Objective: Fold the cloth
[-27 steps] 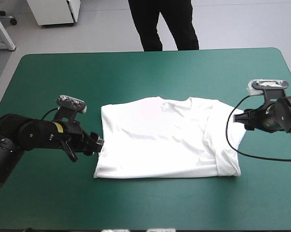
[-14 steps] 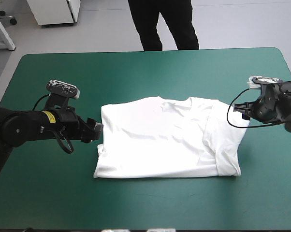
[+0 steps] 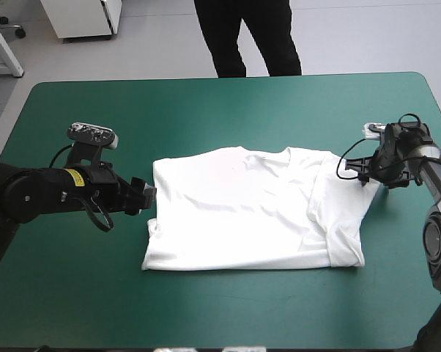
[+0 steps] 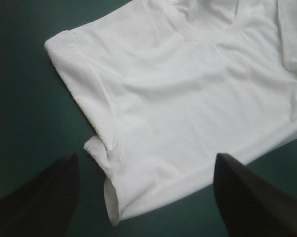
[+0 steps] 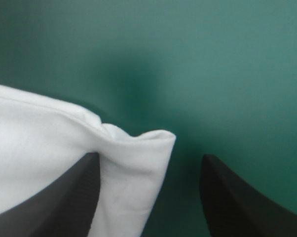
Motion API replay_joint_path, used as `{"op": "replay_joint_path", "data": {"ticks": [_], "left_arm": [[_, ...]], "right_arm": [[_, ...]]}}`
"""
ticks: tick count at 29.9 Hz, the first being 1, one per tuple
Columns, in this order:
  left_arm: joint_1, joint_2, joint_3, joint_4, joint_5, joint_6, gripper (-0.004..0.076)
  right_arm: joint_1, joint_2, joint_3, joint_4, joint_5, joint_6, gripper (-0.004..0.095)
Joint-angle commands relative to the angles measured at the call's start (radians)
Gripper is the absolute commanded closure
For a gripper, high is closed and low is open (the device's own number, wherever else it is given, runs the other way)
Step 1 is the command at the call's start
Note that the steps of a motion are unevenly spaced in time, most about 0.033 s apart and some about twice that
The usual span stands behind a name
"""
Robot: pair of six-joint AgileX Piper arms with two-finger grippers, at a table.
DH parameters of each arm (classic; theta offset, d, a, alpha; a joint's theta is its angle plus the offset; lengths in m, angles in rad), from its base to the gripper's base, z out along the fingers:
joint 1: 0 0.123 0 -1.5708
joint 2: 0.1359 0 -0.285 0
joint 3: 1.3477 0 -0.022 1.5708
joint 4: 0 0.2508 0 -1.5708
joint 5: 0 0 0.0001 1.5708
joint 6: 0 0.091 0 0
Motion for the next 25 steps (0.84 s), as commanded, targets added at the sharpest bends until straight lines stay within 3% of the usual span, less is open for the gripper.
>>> {"op": "replay_joint_path", "data": {"ticks": [1,8,14,25], "left_arm": [[-0.004,-0.011,-0.034,-0.019,-0.043,-0.020,0.0178],[-0.004,-0.011,-0.034,-0.018,-0.036,-0.045,0.0178],[-0.004,-0.011,-0.034,-0.016,-0.021,-0.045,0.0178],[-0.004,-0.011,-0.034,-0.016,0.001,-0.020,0.0178]], "right_arm": [[-0.022,-0.015,-0.037,0.010,-0.016,-0.017,0.0419],[-0.042,0.029,-0.037,0.103,0.002,-0.075,0.0626],[-0.046,0.023,-0.037,0.116,0.004,-0.089,0.0928],[-0.001,-0.115,-0.114,0.353,0.091,-0.273,0.0921]]}}
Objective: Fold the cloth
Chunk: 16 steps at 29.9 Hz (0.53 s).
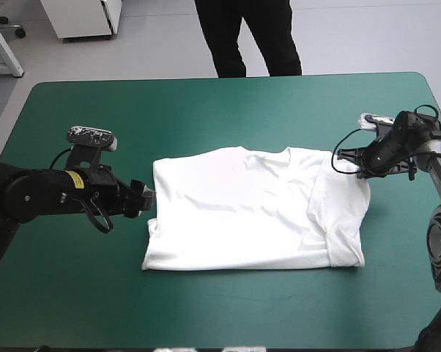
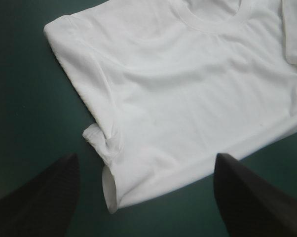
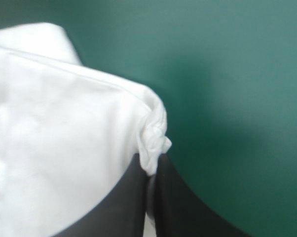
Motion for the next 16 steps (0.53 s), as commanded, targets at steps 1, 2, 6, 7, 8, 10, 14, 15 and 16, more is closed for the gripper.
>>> {"op": "replay_joint_path", "data": {"ticks": [1,2,6,7,8,10,14,15,16], "left_arm": [[-0.004,-0.011,-0.032,-0.017,-0.034,0.010,0.0178],[-0.004,-0.011,-0.032,-0.017,-0.034,0.010,0.0178],[-0.004,-0.011,-0.032,-0.017,-0.034,0.010,0.0197],[-0.004,-0.011,-0.032,-0.017,-0.034,0.010,0.0204],[-0.004,-0.011,-0.032,-0.017,-0.034,0.010,0.0210],[-0.004,-0.011,-0.032,-0.017,-0.034,0.010,0.0211],[-0.004,-0.011,-0.032,-0.017,-0.034,0.010,0.0211],[-0.004,-0.011,-0.032,-0.017,-0.034,0.010,0.0212],[-0.004,-0.011,-0.032,-0.017,-0.034,0.010,0.0212]], "right_arm": [[0.041,-0.093,-0.046,0.059,0.013,-0.049,0.0921],[0.062,-0.099,-0.046,0.059,0.017,-0.049,0.0921],[0.159,-0.102,-0.046,0.059,0.021,-0.051,0.0921],[0.186,-0.099,-0.046,0.059,0.014,-0.054,0.0921],[0.213,-0.094,-0.046,0.054,0.003,-0.057,0.0921],[0.250,-0.078,-0.046,0.043,-0.020,-0.057,0.0921],[0.298,-0.033,-0.046,0.048,-0.032,-0.057,0.0921],[0.307,-0.021,-0.046,0.048,-0.032,-0.057,0.0921],[0.315,-0.009,-0.046,0.048,-0.032,-0.060,0.0921]]}}
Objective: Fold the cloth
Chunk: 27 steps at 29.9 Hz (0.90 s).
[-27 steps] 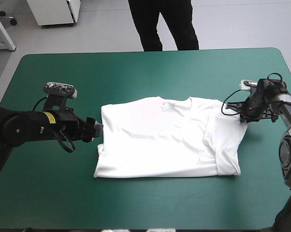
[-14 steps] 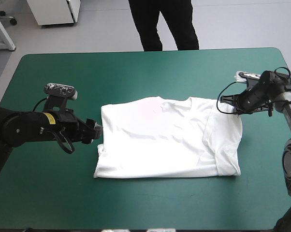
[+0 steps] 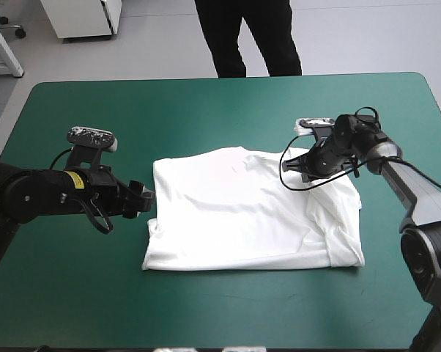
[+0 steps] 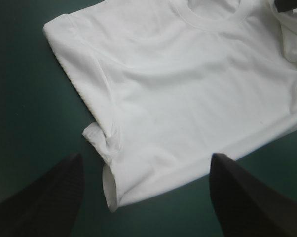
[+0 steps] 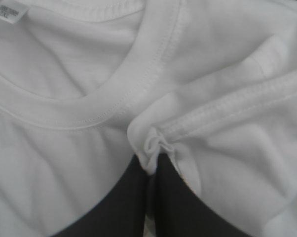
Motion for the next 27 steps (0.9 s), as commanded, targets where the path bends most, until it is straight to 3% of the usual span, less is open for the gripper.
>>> {"op": "replay_joint_path", "data": {"ticks": [1,7,10,15,17,20,27], "left_arm": [[-0.004,-0.011,-0.032,-0.017,-0.039,0.002,0.0212],[-0.004,-0.011,-0.032,-0.017,-0.039,0.000,0.0212],[-0.004,-0.011,-0.032,-0.017,-0.039,0.002,0.0212],[-0.004,-0.011,-0.032,0.047,0.008,-0.023,0.0212],[-0.004,-0.011,-0.032,0.103,0.046,-0.058,0.0213],[-0.004,-0.011,-0.032,0.171,0.104,-0.106,0.0213],[-0.004,-0.011,0.068,0.145,0.104,-0.159,0.0213]], "right_arm": [[0.027,-0.010,-0.030,0.006,-0.027,-0.025,0.0921],[0.039,0.025,-0.033,-0.007,-0.020,-0.065,0.0891],[0.037,0.021,-0.053,-0.007,0.018,-0.087,0.0765],[0.037,-0.015,-0.153,-0.016,0.139,-0.080,0.0451],[0.037,-0.058,-0.188,-0.045,0.168,-0.063,0.0381],[0.037,-0.141,-0.212,-0.136,0.195,-0.022,0.0375],[0.037,-0.351,-0.201,-0.316,0.273,0.077,0.0376]]}}
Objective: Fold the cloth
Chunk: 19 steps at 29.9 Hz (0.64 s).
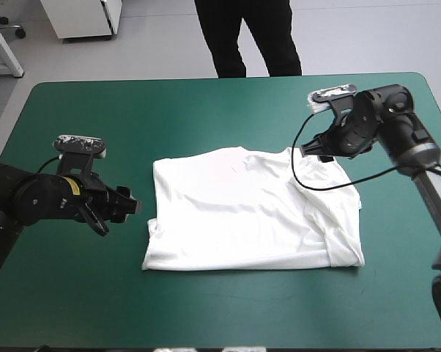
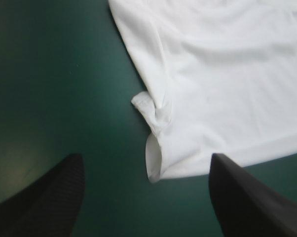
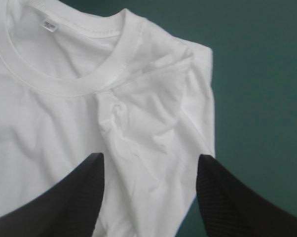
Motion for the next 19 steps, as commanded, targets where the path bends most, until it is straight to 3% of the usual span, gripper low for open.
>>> {"op": "replay_joint_path", "data": {"ticks": [1,10,19], "left_arm": [[-0.007,-0.011,0.060,-0.026,0.034,-0.024,0.0213],[-0.116,0.017,0.358,-0.037,-0.239,-0.076,0.0212],[-0.116,0.198,0.386,-0.025,-0.326,-0.081,0.0213]], "right_arm": [[-0.002,-0.134,-0.021,-0.070,0.027,0.034,0.0376],[-0.002,-0.283,-0.021,-0.121,0.053,0.101,0.0375],[-0.002,-0.326,0.093,-0.154,0.053,0.116,0.0375]]}}
